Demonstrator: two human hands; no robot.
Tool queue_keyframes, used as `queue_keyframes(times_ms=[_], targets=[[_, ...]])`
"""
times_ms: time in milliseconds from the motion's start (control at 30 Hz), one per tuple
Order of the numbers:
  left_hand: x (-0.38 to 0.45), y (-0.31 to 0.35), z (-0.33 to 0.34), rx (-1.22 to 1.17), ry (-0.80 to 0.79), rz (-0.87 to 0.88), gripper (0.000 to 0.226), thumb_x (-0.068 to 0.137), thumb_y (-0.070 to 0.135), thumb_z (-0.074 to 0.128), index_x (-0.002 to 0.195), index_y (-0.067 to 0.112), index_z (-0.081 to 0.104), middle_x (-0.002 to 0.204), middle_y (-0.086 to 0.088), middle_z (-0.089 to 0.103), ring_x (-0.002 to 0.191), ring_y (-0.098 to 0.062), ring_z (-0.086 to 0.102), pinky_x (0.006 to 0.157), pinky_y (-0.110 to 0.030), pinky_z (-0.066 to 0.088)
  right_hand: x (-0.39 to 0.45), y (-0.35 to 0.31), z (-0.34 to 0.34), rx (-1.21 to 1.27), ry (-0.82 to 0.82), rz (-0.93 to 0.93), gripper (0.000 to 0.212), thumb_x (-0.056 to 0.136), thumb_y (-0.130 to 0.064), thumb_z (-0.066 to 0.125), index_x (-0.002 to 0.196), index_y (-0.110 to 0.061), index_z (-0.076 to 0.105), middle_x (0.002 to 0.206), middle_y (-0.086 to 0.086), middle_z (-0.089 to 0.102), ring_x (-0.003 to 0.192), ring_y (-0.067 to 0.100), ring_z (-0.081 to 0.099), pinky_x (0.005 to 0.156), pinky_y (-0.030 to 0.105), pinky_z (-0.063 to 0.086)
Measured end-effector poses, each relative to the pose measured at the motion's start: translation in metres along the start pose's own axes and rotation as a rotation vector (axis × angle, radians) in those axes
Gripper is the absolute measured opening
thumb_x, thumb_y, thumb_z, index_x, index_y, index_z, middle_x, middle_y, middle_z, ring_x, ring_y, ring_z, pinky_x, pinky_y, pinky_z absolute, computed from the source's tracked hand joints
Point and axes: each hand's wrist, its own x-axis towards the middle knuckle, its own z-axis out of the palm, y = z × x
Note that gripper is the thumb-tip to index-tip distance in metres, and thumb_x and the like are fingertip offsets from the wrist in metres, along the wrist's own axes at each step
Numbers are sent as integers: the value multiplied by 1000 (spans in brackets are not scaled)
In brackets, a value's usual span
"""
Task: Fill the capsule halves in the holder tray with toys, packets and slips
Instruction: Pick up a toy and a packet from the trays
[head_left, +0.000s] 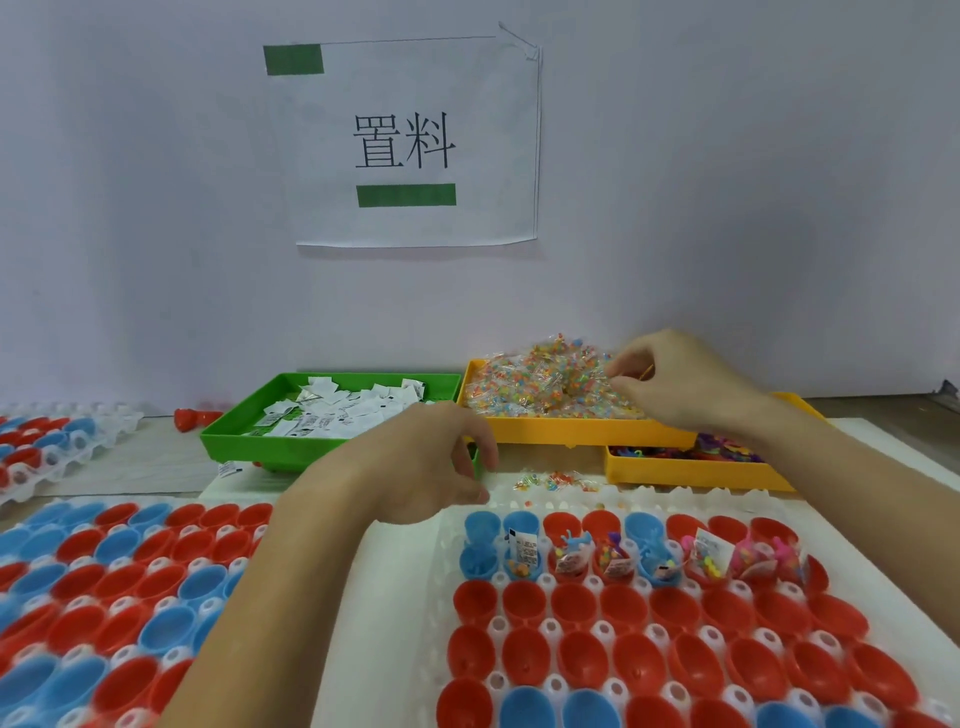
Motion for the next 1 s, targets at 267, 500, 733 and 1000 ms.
queue_keyframes(times_ms=[267, 500, 733, 1000], targets=[[-1, 2, -6, 1, 59, 51, 8, 90, 31, 69, 97, 34, 66, 95, 10, 64, 79, -8, 63, 64, -21, 46, 42, 0, 30, -291, -213, 199, 33, 83, -23, 80, 108, -2, 70, 108, 14, 71, 99, 28, 66, 83, 38, 58], [-1, 7, -6, -15, 127, 79, 7, 92, 31, 66, 88, 36, 64, 88, 11, 65, 66, -3, 58, 56, -19, 41, 32, 9, 25, -85, -4, 167, 18, 92, -19, 71, 104, -7, 77, 111, 9, 73, 103, 24, 66, 79, 32, 53], [1, 20, -2, -130, 265, 112, 8, 94, 28, 62, 88, 32, 65, 80, 9, 68, 68, -12, 67, 52, -17, 45, -16, -22, -2, 535, -4, 46, 19, 91, -15, 71, 108, -6, 69, 84, 8, 76, 74, 16, 75, 60, 20, 56], [4, 53, 14, -560, 292, 183, 16, 92, 27, 68, 102, 15, 66, 81, -5, 75, 75, -19, 74, 76, -49, 60, -72, -47, -30, 633, -132, -171, 19, 82, -18, 75, 101, -19, 76, 80, 2, 77, 75, 12, 74, 65, 14, 54]])
